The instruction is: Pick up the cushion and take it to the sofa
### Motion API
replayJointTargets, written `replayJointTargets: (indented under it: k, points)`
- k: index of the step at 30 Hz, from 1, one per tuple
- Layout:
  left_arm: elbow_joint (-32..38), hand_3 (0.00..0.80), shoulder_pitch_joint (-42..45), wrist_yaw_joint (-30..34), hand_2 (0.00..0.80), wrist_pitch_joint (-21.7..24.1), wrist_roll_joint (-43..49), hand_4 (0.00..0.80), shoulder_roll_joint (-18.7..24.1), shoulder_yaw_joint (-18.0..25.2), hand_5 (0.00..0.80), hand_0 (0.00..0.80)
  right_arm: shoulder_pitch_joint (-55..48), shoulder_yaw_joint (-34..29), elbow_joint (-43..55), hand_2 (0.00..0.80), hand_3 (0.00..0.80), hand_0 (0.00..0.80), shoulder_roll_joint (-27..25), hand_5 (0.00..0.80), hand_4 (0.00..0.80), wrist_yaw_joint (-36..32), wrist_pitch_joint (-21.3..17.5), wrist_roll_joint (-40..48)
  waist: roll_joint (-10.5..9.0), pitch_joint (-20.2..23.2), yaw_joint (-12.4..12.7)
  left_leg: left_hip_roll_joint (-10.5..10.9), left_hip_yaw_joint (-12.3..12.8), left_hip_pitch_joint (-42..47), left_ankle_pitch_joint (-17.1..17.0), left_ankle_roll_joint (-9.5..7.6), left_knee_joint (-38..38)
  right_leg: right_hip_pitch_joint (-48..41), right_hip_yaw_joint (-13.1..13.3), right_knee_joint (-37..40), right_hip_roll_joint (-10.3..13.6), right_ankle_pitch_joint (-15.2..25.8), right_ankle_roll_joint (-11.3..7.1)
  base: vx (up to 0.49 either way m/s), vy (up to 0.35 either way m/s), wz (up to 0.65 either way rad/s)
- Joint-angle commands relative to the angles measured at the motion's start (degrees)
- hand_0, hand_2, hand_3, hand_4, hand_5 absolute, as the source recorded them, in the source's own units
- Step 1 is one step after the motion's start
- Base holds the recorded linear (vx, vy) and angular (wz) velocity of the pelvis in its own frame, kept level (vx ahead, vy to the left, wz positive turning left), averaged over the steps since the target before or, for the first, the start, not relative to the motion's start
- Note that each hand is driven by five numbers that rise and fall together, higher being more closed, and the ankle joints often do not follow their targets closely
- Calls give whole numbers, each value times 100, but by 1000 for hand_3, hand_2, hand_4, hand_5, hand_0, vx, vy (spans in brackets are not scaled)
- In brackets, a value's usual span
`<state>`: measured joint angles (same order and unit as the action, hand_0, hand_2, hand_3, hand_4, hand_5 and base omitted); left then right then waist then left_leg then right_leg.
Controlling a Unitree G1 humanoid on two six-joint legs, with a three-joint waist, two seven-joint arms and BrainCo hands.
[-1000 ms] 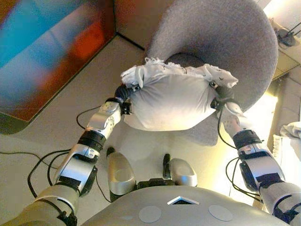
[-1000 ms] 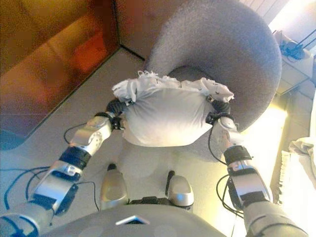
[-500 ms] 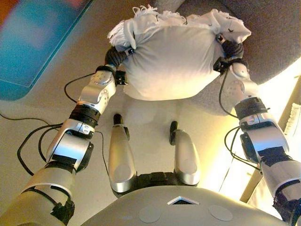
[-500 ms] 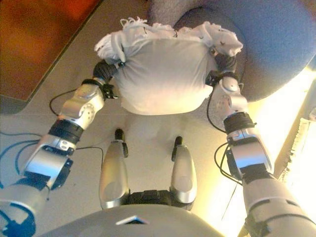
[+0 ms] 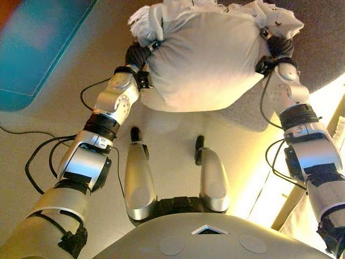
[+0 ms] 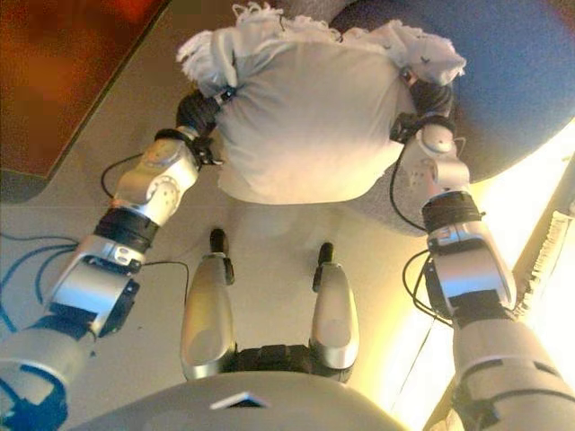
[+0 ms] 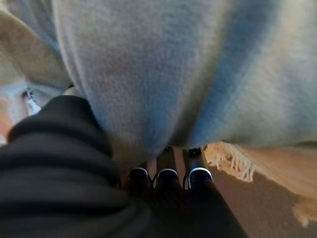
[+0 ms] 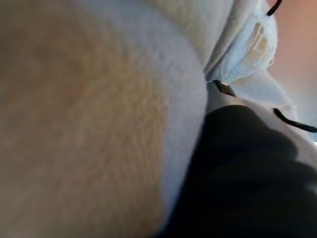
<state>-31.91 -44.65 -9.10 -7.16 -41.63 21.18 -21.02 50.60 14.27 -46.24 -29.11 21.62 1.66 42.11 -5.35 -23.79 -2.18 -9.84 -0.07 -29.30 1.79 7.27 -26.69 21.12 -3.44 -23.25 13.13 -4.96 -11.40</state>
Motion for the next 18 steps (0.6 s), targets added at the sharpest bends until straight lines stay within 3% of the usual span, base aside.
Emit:
replayJointTargets:
  k: [1, 9, 18]
  points:
    - [612, 800, -567, 182, 800, 317, -366, 800, -500, -310, 800, 800, 910, 66, -13, 800, 800, 800, -483, 800, 800, 2, -321, -146, 21, 430, 155, -541, -216, 516, -44, 495, 473, -61, -37, 776, 97, 756, -132, 88, -14, 5]
    - [619, 800, -648, -17, 800, 453, -400, 800, -560, -438, 800, 800, 1389, 247, 39, 800, 800, 800, -736, 800, 800, -7, -205, -243, -6, 508, 197, -596, -272, 481, -230, 544, 706, -119, -104, 838, -38, 666, -36, 33, -8, -1]
    - [382, 800, -711, -67, 800, 787, -410, 800, -665, -423, 800, 800, 1817, 364, 41, 800, 800, 800, -642, 800, 800, 283, -155, -476, 46, 364, 246, -571, -394, 205, -302, 552, 652, 107, -108, 658, -82, 571, 64, 0, 0, 0]
